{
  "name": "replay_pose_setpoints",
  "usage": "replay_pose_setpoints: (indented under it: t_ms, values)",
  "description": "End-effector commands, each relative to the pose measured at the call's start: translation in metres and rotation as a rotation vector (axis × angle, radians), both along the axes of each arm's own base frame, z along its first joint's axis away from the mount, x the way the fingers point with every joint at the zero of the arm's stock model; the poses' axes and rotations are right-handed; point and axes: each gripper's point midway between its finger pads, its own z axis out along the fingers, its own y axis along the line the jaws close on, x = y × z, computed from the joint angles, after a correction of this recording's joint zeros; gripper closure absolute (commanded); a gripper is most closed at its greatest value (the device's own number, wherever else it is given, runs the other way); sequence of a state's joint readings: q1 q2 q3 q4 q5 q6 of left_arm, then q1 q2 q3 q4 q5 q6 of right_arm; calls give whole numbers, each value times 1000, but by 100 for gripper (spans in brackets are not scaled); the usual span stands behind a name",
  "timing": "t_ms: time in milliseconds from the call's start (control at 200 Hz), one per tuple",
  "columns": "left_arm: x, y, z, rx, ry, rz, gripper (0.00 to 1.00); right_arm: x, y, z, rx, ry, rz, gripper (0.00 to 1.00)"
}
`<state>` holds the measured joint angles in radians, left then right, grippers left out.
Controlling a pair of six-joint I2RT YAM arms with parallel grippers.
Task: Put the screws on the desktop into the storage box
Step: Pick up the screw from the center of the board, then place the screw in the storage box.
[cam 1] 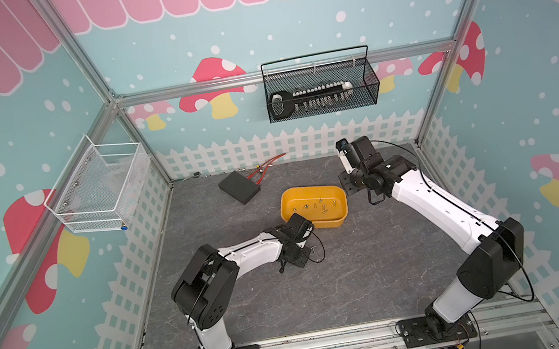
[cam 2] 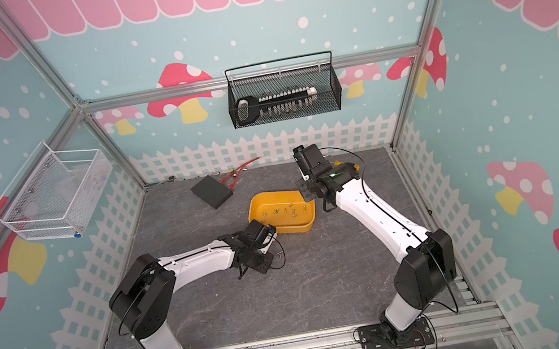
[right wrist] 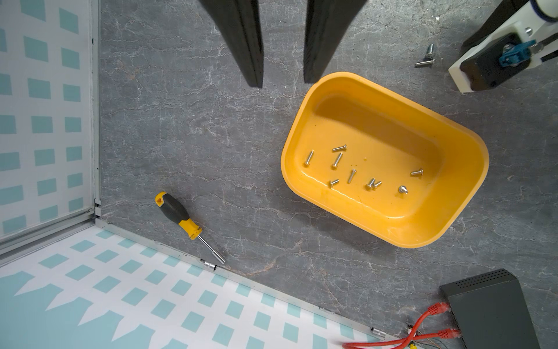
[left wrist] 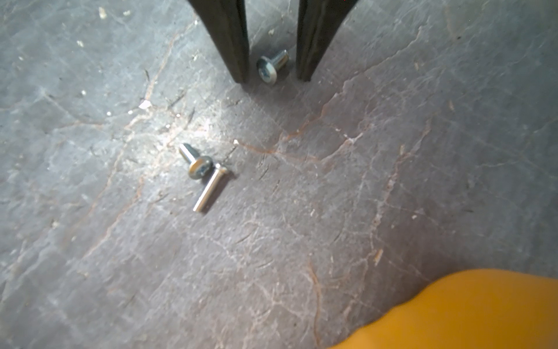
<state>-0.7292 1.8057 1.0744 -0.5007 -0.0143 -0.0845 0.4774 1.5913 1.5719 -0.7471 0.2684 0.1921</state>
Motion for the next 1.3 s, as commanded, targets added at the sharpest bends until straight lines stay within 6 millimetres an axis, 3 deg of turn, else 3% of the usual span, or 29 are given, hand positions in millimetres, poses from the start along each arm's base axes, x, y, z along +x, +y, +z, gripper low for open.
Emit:
replay_pose_setpoints:
  t_ms: [0, 490, 715, 906, 1076, 1196, 1291]
  values:
    - [1, -5, -2, 9, 8, -27, 72, 0, 0, 9, 17, -22, 5, 71]
    - [-2, -1, -4, 34, 8, -30, 87, -1, -1, 6, 18, -16, 4, 71]
    - [5, 2, 5, 50, -36, -8, 98, -2, -2, 5, 15, -15, 0, 71]
    - [13, -1, 29, 30, -82, 6, 100, -2, -2, 5, 19, -16, 0, 71]
    - [26, -9, 72, -20, -152, 18, 100, -4, -3, 8, 21, -21, -2, 71]
    - [52, -23, 112, -95, -214, 45, 100, -4, -4, 7, 22, -22, -4, 71]
    - [80, -39, 132, -137, -248, 60, 100, -5, -2, 5, 31, -20, -1, 71]
